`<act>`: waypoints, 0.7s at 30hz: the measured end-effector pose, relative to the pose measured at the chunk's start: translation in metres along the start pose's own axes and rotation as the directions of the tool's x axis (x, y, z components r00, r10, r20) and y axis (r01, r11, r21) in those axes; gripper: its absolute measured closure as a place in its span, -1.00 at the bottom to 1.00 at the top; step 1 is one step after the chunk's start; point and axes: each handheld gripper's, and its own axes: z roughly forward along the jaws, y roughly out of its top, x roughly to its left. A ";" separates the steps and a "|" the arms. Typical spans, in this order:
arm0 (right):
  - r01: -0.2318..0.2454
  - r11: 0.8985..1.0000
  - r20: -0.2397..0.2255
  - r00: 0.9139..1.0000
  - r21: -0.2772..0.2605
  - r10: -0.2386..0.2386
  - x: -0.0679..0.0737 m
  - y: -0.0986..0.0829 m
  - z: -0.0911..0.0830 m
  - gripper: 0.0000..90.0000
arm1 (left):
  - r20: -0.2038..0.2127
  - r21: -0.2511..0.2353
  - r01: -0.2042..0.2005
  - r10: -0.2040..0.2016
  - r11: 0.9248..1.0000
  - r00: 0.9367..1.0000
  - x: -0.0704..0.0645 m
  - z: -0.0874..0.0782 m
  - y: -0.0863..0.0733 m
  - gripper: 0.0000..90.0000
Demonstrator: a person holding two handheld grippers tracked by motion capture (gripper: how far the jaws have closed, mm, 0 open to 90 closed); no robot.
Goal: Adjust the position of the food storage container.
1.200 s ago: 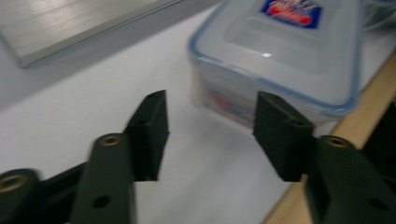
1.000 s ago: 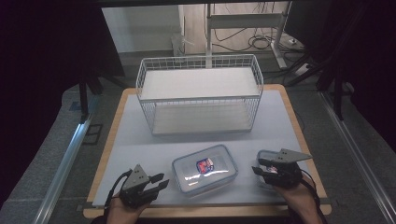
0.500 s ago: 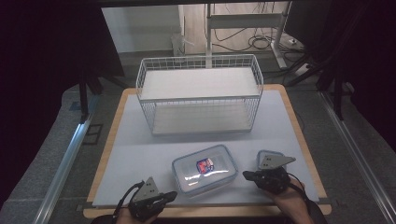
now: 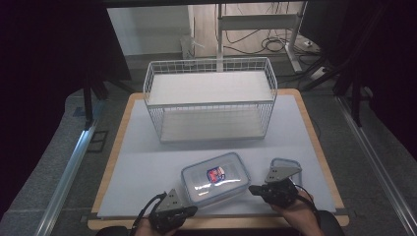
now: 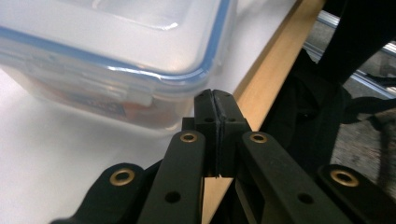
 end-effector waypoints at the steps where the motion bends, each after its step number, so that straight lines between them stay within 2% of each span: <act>1: 0.001 1.000 -0.001 1.000 0.007 -0.001 0.001 0.000 0.003 0.96 | 0.006 0.002 -0.003 0.003 1.000 1.000 0.000 0.001 0.001 1.00; 5: 0.002 1.000 0.005 1.000 0.016 -0.002 0.002 0.001 0.006 0.94 | -0.007 0.015 -0.017 0.017 1.000 1.000 0.000 0.005 0.003 1.00; 8: -0.009 1.000 0.006 1.000 0.012 0.009 0.001 0.001 0.008 0.92 | -0.023 0.019 -0.013 0.013 1.000 1.000 0.004 0.005 0.004 1.00; 18: -0.025 1.000 0.012 1.000 -0.002 0.025 0.002 0.005 0.015 0.93 | -0.094 0.020 0.017 -0.015 1.000 0.995 0.027 0.002 0.006 1.00; 21: -0.038 0.999 0.018 0.999 -0.005 0.038 0.000 0.007 0.017 0.93 | -0.103 0.011 0.032 -0.031 0.999 0.994 0.035 0.001 0.008 1.00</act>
